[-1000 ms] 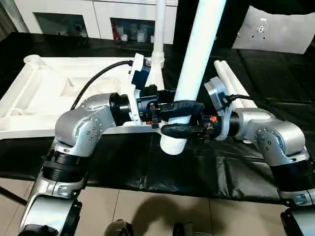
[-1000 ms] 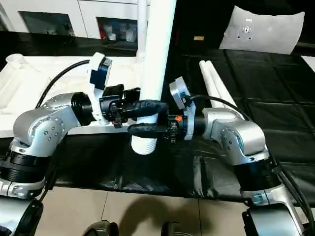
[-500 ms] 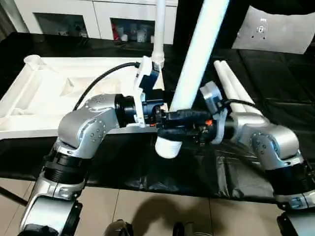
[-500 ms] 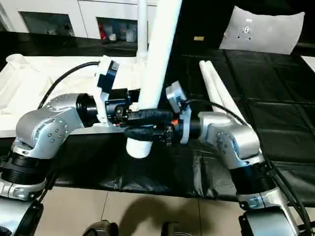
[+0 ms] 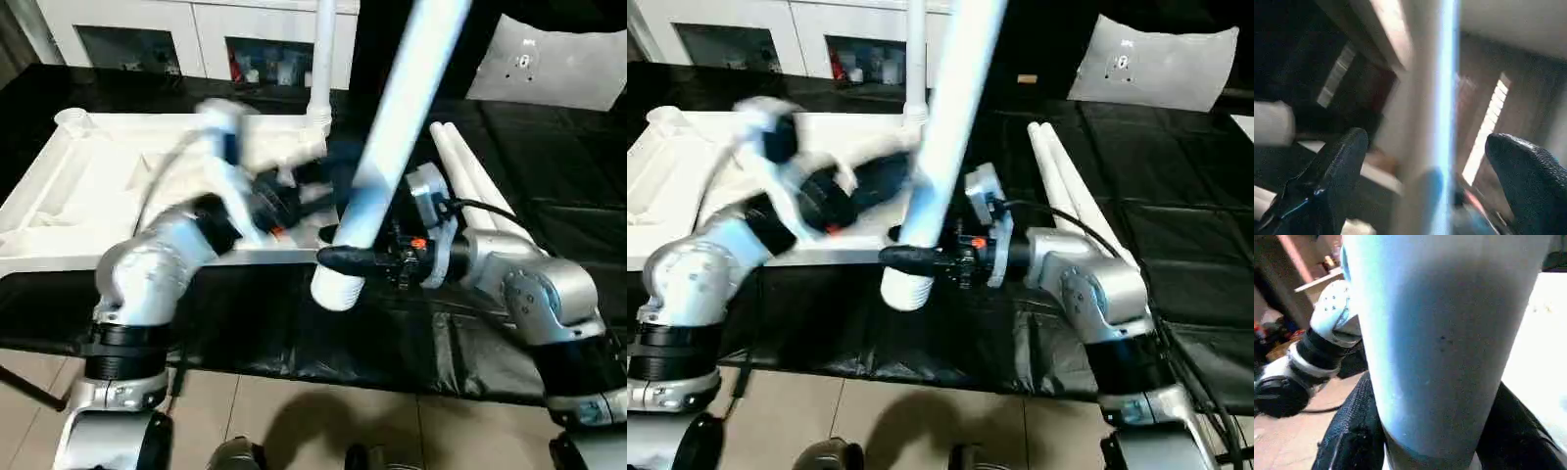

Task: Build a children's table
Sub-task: Pick table leg

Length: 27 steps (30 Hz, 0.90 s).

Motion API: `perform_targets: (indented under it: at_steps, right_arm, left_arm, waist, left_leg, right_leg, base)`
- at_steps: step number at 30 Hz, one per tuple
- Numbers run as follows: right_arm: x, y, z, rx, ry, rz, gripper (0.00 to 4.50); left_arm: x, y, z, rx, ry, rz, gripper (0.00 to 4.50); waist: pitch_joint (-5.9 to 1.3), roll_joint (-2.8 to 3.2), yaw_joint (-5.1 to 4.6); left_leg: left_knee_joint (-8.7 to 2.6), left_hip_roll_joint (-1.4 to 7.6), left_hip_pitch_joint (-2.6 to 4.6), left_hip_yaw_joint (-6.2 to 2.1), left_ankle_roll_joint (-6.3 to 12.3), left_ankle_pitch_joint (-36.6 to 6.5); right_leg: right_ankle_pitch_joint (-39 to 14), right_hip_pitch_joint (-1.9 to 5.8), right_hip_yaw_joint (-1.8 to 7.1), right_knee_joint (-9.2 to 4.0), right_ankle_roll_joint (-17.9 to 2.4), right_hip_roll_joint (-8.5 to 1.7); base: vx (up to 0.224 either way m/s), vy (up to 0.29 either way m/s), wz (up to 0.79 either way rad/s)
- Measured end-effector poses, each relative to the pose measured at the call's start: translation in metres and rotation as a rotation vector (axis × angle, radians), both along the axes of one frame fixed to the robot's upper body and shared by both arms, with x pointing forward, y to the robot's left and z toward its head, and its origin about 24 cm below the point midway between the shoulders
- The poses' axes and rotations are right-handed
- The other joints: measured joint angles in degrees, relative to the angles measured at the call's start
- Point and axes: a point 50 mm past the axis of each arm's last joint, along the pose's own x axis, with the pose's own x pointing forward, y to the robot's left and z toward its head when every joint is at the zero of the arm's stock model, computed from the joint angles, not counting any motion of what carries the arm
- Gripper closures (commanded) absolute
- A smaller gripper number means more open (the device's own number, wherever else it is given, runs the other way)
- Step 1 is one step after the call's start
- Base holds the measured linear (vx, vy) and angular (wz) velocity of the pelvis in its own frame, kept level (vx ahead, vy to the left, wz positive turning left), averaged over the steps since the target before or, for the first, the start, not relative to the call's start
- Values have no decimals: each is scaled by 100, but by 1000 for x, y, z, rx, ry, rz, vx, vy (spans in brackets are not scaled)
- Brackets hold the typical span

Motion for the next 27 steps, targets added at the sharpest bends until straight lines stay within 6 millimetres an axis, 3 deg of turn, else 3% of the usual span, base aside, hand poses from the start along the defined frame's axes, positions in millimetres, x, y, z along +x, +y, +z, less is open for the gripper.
perform_targets:
  at_steps: [2, 3, 7, 17, 23, 27]
  right_arm:
    - [3, 3, 0, -16, -43, -54, 258]
    - [5, 7, 0, -20, -78, -95, 258]
    - [12, 13, -3, -54, -133, -193, 259]
    - [28, 9, -18, -166, -172, -404, 259]
    - [34, 11, -28, -207, -147, -519, 259]
    - [38, 10, -30, -230, -155, -624, 259]
  left_arm:
    - [12, 4, -7, 74, 47, 153, 0]
    - [18, 5, -14, 205, 60, 259, 0]
    - [21, -10, -28, 421, 58, 331, 0]
    - [19, -26, -13, 544, -68, 463, 0]
    - [21, -29, -16, 635, -114, 543, 0]
    - [29, -20, -24, 662, -102, 578, 0]
  waist:
    - [0, -1, -6]
    - [-1, -1, -11]
    - [-1, -1, -1]
    - [0, -1, -27]
    - [0, 0, -52]
    - [0, 0, -76]
  left_leg:
    - [5, 4, 1, -1, -1, 2]
    - [5, 7, 2, -1, -2, 5]
    - [4, 6, -4, 0, -4, 6]
    - [2, 7, -7, 1, -3, 6]
    - [1, 7, -9, 1, -3, 6]
    - [0, 7, -10, 2, -4, 5]
  right_leg:
    - [7, 1, -3, 0, 10, 0]
    - [-5, 1, -5, -1, 40, 1]
    - [-5, -1, -3, -6, 43, 0]
    - [15, -4, -3, -6, 9, 0]
    - [15, -8, -4, -6, 10, 0]
    - [15, -9, -3, -7, 10, 1]
  base:
    - [0, 0, 0]
    - [0, 0, 0]
    - [0, 0, 0]
    - [0, 0, 0]
    - [0, 0, 0]
    - [0, 0, 0]
